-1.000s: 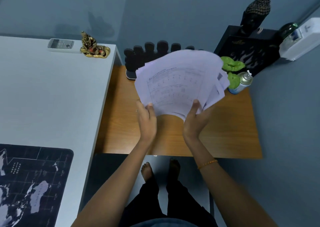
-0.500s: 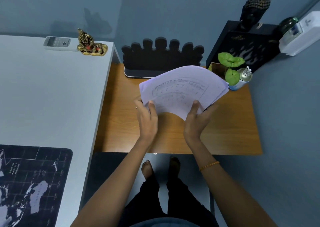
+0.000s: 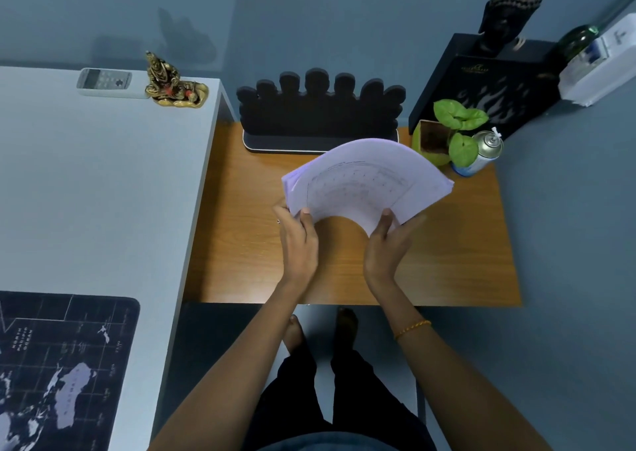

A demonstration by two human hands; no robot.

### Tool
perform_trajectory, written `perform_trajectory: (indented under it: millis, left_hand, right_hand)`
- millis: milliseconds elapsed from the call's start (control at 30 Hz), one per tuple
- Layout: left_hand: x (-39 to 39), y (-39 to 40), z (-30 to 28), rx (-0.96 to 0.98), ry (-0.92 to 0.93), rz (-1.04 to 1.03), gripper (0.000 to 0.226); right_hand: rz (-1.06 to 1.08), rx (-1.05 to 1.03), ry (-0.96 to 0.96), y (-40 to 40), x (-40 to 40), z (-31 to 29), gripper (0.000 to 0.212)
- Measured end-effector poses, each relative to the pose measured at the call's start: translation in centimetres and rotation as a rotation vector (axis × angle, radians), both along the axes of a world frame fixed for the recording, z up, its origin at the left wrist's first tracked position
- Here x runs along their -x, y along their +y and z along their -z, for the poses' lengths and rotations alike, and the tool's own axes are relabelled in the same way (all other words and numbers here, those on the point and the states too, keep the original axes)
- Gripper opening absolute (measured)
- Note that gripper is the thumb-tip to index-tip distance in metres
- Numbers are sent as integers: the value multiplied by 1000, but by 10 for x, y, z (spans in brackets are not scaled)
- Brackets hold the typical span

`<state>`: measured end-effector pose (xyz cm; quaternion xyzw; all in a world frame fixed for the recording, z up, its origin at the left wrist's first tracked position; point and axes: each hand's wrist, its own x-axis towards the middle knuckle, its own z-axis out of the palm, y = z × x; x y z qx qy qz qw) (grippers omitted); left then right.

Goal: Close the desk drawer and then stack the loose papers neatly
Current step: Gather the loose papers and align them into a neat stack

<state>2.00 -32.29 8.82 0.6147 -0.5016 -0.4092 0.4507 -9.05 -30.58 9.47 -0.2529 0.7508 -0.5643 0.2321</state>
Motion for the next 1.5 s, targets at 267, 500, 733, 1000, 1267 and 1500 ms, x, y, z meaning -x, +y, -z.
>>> perform_trajectory:
  millis: [267, 500, 733, 1000, 1267, 1500]
  left_hand:
    - [1, -16, 2, -41, -11, 39, 12]
    - [-11, -33, 8, -151, 72, 110, 50]
    - [-15, -27, 40, -303, -2, 102, 60]
    - [-14, -27, 82, -460, -178, 80, 57]
    - [-6, -37, 96, -533, -494, 67, 59]
    - [-8, -37, 94, -527, -630, 99, 57]
  right_hand:
    - [-11, -56, 38, -10, 4, 2, 28]
    - [-42, -153, 119, -16, 15, 2, 44]
    - [-106, -324, 93, -7, 15, 40, 50]
    - [-112, -454, -33, -6, 23, 81, 43]
    - [-121, -453, -3, -17, 36, 101, 43]
    - [-152, -598, 243, -16, 28, 99, 53]
